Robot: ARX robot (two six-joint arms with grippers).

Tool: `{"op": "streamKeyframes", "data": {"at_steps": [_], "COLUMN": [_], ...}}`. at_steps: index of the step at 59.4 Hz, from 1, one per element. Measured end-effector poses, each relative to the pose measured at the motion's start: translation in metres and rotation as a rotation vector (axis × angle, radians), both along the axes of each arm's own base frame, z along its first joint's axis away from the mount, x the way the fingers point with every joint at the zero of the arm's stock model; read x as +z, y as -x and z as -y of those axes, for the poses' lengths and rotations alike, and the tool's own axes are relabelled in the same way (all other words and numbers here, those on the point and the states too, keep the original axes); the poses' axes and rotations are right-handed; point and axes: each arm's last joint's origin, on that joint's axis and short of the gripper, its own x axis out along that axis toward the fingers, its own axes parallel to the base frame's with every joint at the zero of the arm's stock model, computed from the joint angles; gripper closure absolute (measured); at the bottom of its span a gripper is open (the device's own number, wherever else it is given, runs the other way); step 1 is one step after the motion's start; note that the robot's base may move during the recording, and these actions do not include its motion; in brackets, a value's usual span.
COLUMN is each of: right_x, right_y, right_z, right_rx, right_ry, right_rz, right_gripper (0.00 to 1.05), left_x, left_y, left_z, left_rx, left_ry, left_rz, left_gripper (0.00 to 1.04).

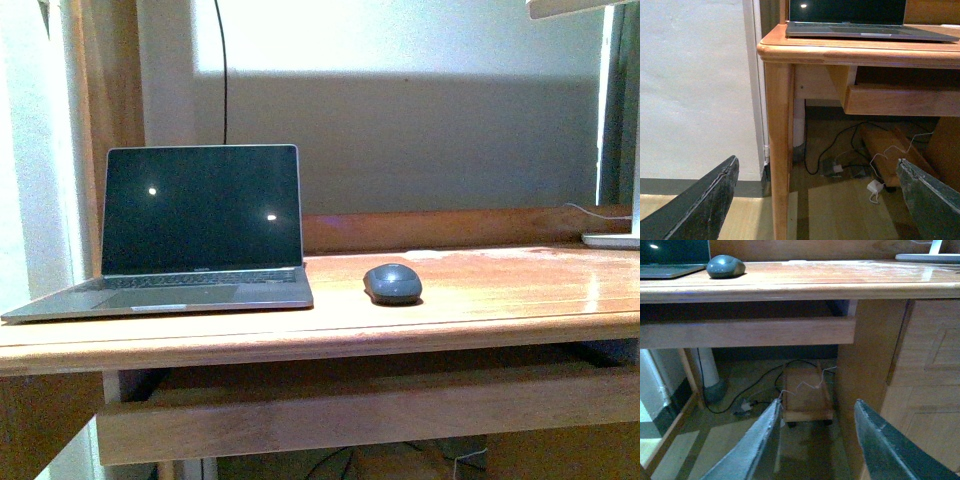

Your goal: Place mouse

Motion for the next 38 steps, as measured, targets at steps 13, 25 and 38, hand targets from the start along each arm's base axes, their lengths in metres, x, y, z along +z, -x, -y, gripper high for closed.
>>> {"op": "streamKeyframes", "data": {"at_steps": [13, 25, 38], "right_x": [0.0000, 0.0000, 0.0000], "right_y": [0.0000, 0.0000, 0.0000], "right_z": [0.0000, 0.0001, 0.0001], "right_rx": [0.000, -0.001, 0.000], "right_ry": [0.000, 0.000, 0.000], "right_rz": [0.000, 0.000, 0.000], "right_gripper": [0.17, 0.07, 0.07], "left_x": [0.0000, 0.0000, 0.0000], "left_y": [0.0000, 0.0000, 0.0000], "left_z": [0.0000, 0.0000, 0.0000], "left_rx": [0.000, 0.000, 0.000], "left_ry": [0.000, 0.000, 0.000], "left_rz": [0.000, 0.000, 0.000], "left_gripper": [0.08, 0.08, 0.08]}}
